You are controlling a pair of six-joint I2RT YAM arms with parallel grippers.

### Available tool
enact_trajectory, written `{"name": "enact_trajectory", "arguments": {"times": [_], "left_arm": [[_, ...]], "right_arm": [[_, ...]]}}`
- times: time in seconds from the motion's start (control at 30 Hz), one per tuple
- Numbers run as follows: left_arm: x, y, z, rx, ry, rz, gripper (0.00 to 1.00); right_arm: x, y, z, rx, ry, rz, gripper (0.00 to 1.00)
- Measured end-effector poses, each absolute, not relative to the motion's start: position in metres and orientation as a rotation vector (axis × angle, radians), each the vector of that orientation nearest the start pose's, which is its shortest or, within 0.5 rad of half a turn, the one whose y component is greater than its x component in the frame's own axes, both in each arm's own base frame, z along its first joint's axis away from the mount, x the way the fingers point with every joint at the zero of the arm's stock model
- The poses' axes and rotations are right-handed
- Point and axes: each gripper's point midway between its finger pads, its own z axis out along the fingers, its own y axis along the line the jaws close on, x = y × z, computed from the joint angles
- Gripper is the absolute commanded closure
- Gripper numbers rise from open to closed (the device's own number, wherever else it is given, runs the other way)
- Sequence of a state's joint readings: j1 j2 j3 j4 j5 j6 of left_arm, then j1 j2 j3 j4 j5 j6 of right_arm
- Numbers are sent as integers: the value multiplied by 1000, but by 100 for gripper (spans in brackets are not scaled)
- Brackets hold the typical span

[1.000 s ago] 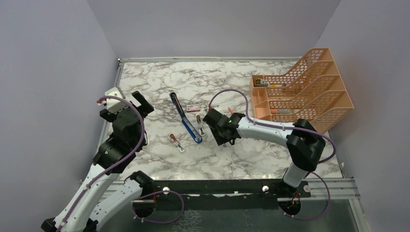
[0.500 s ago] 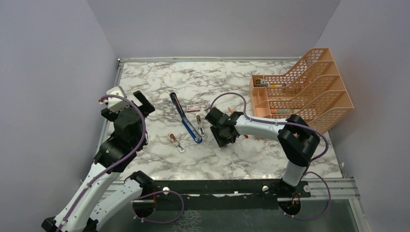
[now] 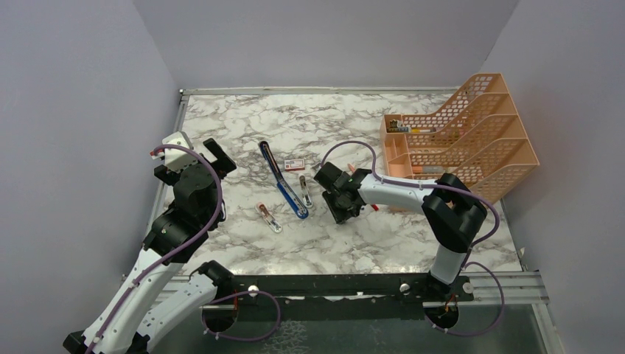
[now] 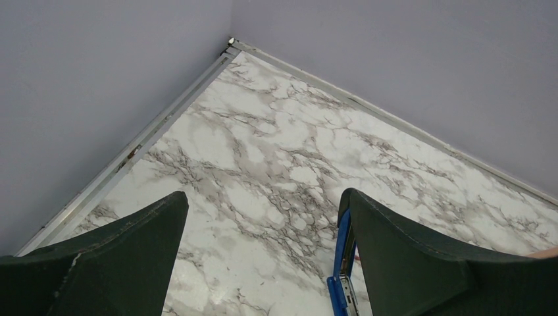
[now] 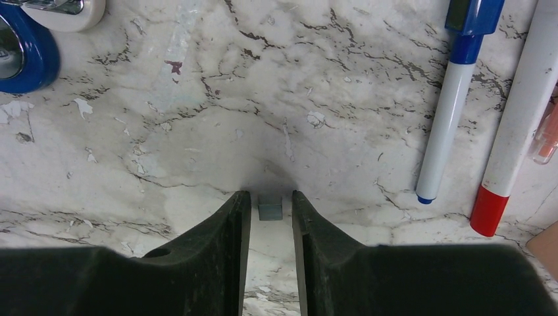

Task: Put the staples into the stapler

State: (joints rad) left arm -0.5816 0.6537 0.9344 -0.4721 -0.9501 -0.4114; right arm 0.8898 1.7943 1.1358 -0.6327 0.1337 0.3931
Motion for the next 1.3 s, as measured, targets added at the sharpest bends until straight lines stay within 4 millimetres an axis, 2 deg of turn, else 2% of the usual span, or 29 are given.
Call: {"name": "enact_trajectory", "arguments": {"times": [0.33,0.87,1.07,1.3], "left_arm": [[247,-3,326,-522,1600,91,7],[253,-10,320,-502,1625,91,7],[254,-12,319,-497,1628,83,6],[255,-15,318,-489,1632,71,6]], "right_arm": [[219,263,17,-677,2765,112,76],[221,267,21,-674,2757,129,76],[226,294,40,-674,2702,209,76],[215,346,70,-760,2589,349,75]]}}
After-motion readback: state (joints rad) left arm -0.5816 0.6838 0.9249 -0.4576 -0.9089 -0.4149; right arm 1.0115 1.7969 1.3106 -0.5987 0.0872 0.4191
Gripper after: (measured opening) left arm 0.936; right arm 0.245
